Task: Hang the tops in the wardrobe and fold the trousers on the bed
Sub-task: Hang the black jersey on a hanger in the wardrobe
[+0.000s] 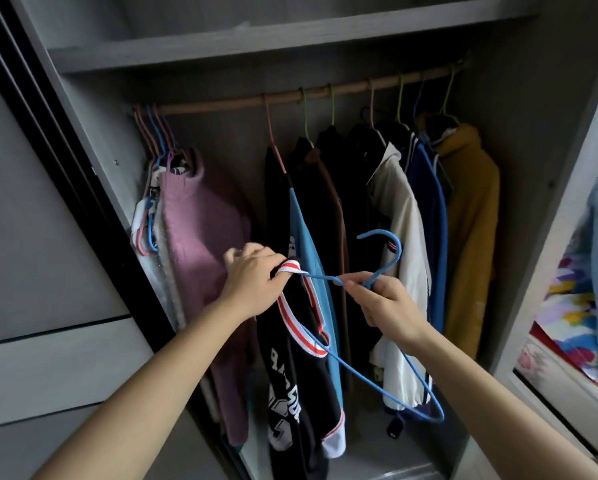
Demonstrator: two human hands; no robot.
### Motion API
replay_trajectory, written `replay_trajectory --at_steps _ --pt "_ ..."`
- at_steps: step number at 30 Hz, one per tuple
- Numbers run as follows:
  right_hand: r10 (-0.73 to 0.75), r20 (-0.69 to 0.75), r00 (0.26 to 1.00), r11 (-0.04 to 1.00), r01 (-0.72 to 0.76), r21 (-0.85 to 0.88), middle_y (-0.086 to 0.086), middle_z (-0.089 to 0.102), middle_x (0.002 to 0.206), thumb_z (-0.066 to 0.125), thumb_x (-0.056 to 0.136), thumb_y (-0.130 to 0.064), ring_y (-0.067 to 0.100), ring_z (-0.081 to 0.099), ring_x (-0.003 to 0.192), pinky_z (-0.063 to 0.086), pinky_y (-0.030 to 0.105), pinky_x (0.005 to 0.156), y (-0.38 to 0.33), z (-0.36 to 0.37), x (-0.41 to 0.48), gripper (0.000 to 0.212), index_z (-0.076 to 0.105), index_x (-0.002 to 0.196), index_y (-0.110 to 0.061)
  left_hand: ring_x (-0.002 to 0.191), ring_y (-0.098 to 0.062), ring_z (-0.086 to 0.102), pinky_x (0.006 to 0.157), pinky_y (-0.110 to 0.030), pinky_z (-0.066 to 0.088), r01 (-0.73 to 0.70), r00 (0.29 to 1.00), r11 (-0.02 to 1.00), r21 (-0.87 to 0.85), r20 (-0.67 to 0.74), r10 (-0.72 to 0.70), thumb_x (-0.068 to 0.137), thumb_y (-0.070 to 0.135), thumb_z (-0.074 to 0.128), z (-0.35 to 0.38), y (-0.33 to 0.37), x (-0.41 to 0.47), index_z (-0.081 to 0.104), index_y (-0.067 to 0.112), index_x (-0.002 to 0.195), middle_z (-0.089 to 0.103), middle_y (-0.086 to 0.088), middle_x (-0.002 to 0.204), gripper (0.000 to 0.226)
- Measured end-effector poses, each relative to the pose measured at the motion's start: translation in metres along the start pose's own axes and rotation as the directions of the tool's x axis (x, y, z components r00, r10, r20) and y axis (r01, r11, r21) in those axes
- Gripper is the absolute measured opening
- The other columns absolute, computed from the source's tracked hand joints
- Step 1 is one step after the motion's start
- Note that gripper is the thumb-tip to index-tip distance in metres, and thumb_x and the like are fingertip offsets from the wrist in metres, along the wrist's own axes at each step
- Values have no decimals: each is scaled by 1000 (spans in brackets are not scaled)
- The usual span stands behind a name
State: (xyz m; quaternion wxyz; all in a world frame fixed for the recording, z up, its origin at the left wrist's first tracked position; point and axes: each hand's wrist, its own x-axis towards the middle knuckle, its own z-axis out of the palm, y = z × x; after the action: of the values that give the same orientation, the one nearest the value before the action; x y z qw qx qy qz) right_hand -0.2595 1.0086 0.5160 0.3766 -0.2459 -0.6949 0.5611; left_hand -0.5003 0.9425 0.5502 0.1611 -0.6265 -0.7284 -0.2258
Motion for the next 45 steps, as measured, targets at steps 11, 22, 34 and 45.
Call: replay_trajectory --at_steps 11,22,34,45 --pt "-129 -182 975 955 73 -288 -8 68 77 59 99 -28 6 63 70 53 23 69 17 -2 -2 14 72 96 -32 60 -23 43 72 -40 37 95 995 987 -134 -25 -99 100 32 43 -3 0 -7 32 22 60 43 7 56 43" --pt "-509 -189 840 680 259 -686 -7 56 98 67 94 -33 10 57 88 53 33 74 24 28 -16 23 66 112 -19 66 -38 57 57 -37 35 180 968 970 -161 -148 -204 99 38 42 -14 11 5 39 16 64 56 -4 59 42" --pt "-195 264 945 821 305 -483 -12 61 75 72 85 -42 7 57 68 50 24 67 47 60 -14 22 65 92 -23 65 -43 56 58 -34 28 156 944 969 -194 -260 -204 94 34 51 -17 25 6 37 19 59 61 -10 61 40" --pt "76 349 934 409 290 -866 -3 64 100 48 88 -68 21 61 96 51 36 80 86 -27 -29 47 58 105 -26 50 -21 42 51 -33 27 384 841 822 -422 -208 -499 91 24 45 -20 -18 6 41 14 51 45 1 47 42"
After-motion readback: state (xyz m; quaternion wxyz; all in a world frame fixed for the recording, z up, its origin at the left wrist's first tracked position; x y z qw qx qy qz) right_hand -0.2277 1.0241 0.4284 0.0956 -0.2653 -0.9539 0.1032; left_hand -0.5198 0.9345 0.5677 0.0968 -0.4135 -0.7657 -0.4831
